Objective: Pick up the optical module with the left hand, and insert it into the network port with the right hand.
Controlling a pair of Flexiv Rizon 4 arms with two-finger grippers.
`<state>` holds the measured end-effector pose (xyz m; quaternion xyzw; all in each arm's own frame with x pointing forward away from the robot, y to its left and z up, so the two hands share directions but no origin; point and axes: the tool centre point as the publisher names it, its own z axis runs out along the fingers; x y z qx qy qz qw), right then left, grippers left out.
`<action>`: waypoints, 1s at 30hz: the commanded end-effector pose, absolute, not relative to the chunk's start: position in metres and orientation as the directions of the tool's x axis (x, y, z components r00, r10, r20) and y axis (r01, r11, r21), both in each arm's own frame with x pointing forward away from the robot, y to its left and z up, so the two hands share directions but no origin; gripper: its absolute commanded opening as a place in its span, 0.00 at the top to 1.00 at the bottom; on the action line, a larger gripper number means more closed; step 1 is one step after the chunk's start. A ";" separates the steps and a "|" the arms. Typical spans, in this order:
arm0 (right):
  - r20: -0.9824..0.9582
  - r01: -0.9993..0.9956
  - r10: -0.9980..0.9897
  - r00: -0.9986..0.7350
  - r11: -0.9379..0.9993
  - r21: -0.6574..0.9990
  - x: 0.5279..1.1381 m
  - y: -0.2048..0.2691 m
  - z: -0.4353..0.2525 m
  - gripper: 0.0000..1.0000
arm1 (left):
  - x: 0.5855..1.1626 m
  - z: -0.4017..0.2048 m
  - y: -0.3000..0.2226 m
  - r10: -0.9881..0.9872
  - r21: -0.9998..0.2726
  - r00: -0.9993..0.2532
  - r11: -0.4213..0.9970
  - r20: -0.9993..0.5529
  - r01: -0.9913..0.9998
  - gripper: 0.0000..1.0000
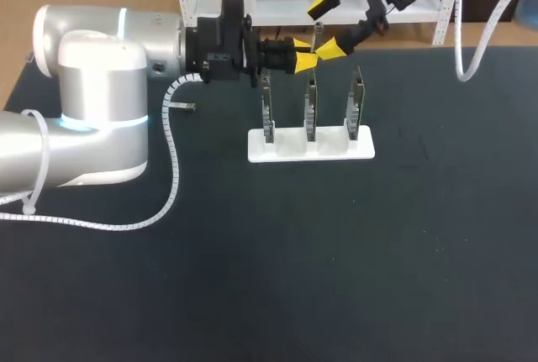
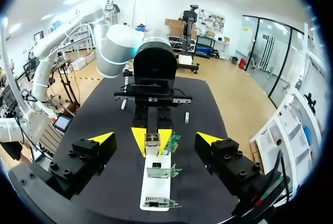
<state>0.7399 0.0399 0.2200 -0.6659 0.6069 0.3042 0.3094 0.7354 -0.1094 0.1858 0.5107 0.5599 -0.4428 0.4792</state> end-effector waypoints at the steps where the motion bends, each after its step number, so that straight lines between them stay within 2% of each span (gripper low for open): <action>1: -0.784 -0.996 -0.615 0.081 -0.072 -0.047 0.736 0.041 0.218 0.00 | 0.735 0.185 -0.110 0.147 -0.005 -0.018 0.089 -0.989 0.996 1.00; 13: -0.786 -0.995 -0.610 0.094 -0.091 -0.048 0.740 0.045 0.219 0.00 | 0.735 0.185 -0.110 0.147 -0.005 -0.018 0.089 -0.989 0.996 1.00; 14: -0.786 -0.995 -0.610 0.094 -0.091 -0.048 0.740 0.045 0.219 0.08 | 0.735 0.185 -0.110 0.147 -0.005 -0.018 0.089 -0.989 0.996 1.00; 15: -0.786 -0.995 -0.610 0.094 -0.091 -0.048 0.740 0.045 0.219 0.37 | 0.735 0.185 -0.110 0.147 -0.005 -0.018 0.089 -0.989 0.996 1.00; 16: -0.786 -0.995 -0.610 0.094 -0.091 -0.048 0.740 0.045 0.219 0.56 | 0.735 0.185 -0.110 0.147 -0.005 -0.018 0.089 -0.989 0.996 1.00; 18: -0.786 -0.995 -0.610 0.094 -0.091 -0.048 0.740 0.045 0.219 0.74 | 0.735 0.185 -0.110 0.147 -0.005 -0.018 0.089 -0.989 0.996 1.00; 20: -0.786 -0.995 -0.610 0.094 -0.091 -0.048 0.740 0.045 0.219 0.77 | 0.735 0.185 -0.110 0.147 -0.005 -0.018 0.089 -0.989 0.996 1.00; 22: -0.786 -0.995 -0.610 0.094 -0.091 -0.048 0.740 0.045 0.219 0.84 | 0.735 0.185 -0.110 0.147 -0.005 -0.018 0.089 -0.989 0.996 1.00; 23: -0.786 -0.995 -0.610 0.094 -0.091 -0.048 0.740 0.045 0.219 0.91 | 0.735 0.185 -0.110 0.147 -0.005 -0.018 0.089 -0.989 0.996 1.00; 26: -0.786 -0.995 -0.610 0.094 -0.091 -0.048 0.740 0.045 0.219 0.98 | 0.735 0.185 -0.110 0.147 -0.005 -0.018 0.089 -0.989 0.996 1.00; 30: -0.786 -0.995 -0.610 0.094 -0.091 -0.048 0.740 0.045 0.219 1.00 | 0.735 0.185 -0.110 0.147 -0.005 -0.018 0.089 -0.989 0.996 1.00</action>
